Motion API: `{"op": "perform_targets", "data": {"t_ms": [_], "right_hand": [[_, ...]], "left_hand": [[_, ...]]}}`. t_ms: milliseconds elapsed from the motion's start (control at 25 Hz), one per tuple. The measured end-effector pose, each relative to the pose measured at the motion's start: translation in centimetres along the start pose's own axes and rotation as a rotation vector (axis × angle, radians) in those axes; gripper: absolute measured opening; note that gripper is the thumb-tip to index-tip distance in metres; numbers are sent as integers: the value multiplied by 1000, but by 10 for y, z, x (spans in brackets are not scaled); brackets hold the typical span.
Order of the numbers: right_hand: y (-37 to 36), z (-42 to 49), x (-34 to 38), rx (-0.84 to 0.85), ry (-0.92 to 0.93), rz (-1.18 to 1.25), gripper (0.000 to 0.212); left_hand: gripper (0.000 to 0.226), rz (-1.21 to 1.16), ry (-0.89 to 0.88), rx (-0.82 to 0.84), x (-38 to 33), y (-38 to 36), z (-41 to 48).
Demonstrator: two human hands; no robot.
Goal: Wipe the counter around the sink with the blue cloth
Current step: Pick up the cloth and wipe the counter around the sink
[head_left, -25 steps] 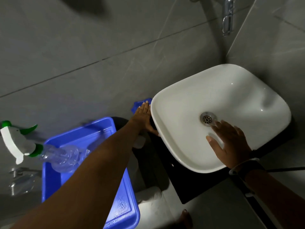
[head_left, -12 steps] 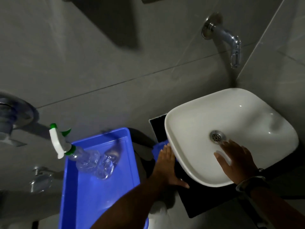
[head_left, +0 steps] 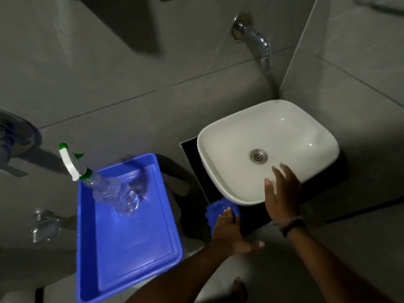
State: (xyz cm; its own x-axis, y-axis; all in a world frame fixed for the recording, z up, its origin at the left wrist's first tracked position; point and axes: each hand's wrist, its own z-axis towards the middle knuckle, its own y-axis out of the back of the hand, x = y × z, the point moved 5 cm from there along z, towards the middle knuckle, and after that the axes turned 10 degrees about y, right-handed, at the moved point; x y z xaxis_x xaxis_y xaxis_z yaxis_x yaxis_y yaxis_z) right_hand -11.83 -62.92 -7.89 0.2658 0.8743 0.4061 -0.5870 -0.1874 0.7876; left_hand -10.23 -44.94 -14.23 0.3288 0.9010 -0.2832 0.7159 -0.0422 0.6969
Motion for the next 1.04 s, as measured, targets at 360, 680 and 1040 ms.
{"op": "perform_targets", "data": {"t_ms": [360, 680, 1040], "right_hand": [[-104, -107, 96, 711, 163, 13, 75], [-120, -127, 55, 816, 345, 57, 90], [-56, -85, -115, 822, 462, -95, 83]], "left_hand": [[95, -253, -99, -671, -8, 148, 34], [114, -74, 27, -659, -11, 114, 86], [111, -60, 37, -676, -12, 119, 82]]}}
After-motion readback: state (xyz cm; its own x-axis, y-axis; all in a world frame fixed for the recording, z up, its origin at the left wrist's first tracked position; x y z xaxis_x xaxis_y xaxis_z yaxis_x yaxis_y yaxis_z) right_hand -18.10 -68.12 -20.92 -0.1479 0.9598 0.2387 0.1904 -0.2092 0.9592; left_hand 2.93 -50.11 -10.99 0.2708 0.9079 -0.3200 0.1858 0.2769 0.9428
